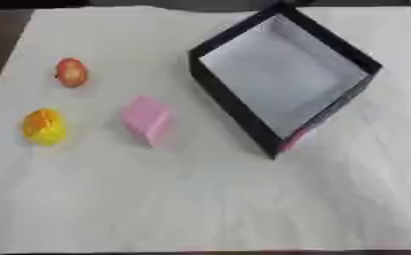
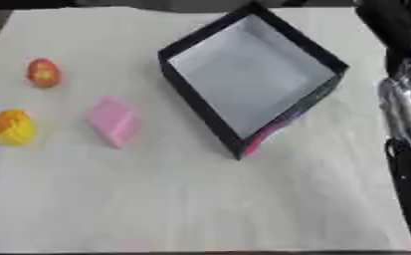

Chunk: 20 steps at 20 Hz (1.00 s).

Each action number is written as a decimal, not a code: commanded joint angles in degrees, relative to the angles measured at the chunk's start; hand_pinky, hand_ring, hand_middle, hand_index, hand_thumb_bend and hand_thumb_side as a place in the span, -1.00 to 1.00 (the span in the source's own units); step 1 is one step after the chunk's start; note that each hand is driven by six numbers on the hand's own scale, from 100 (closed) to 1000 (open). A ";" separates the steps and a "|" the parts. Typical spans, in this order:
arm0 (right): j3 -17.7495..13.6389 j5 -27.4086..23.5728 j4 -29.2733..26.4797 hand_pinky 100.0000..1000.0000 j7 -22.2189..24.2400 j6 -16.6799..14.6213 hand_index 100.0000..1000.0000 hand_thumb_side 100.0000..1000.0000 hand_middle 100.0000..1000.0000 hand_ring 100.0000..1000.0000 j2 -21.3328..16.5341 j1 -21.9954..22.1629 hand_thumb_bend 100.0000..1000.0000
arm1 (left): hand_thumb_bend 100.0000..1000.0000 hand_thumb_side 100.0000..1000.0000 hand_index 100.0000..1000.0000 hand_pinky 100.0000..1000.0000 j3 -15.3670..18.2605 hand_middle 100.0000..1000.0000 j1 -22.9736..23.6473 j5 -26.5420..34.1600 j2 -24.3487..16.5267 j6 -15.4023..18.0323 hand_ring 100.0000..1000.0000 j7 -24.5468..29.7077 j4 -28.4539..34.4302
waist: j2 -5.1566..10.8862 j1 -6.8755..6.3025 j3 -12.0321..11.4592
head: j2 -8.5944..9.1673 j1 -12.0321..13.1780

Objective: Pick up objects on the table and place them in the box.

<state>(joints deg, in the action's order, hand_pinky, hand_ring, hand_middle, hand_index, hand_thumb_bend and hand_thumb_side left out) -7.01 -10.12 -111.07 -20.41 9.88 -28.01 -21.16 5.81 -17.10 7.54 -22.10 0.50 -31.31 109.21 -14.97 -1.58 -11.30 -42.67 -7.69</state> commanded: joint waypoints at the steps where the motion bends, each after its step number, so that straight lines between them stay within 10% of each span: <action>1: -0.30 -0.05 -0.89 0.66 0.13 -0.08 0.82 -0.50 0.56 0.59 -1.39 -0.48 -0.54 | -0.09 0.03 0.65 0.32 0.22 0.48 -0.34 -0.13 -1.81 0.01 0.37 0.26 0.92 | 2.13 0.70 -0.02 | -0.01 0.23; 8: -0.12 0.08 -0.92 0.66 0.27 -0.03 0.81 -0.50 0.56 0.59 -2.02 -0.19 -0.55 | -0.10 0.00 0.68 0.34 -2.57 0.50 -3.03 -1.12 -12.57 -2.38 0.38 6.57 1.37 | 2.45 0.17 0.22 | -0.44 0.27; 20: 0.67 0.35 -0.84 0.66 1.07 0.12 0.81 -0.50 0.55 0.58 -3.15 0.11 -0.56 | -0.04 0.31 0.78 0.53 -13.83 0.61 -11.65 -3.02 -42.43 -12.72 0.55 49.00 4.07 | 2.93 -1.09 0.73 | -0.90 0.93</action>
<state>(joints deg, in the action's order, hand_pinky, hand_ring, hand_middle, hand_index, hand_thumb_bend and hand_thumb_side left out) -6.28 -10.06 -111.08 -19.60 10.11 -29.20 -20.59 -7.29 -27.94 4.90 -60.58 -11.70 13.13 112.32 -14.20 -1.98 -10.53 -43.21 -7.06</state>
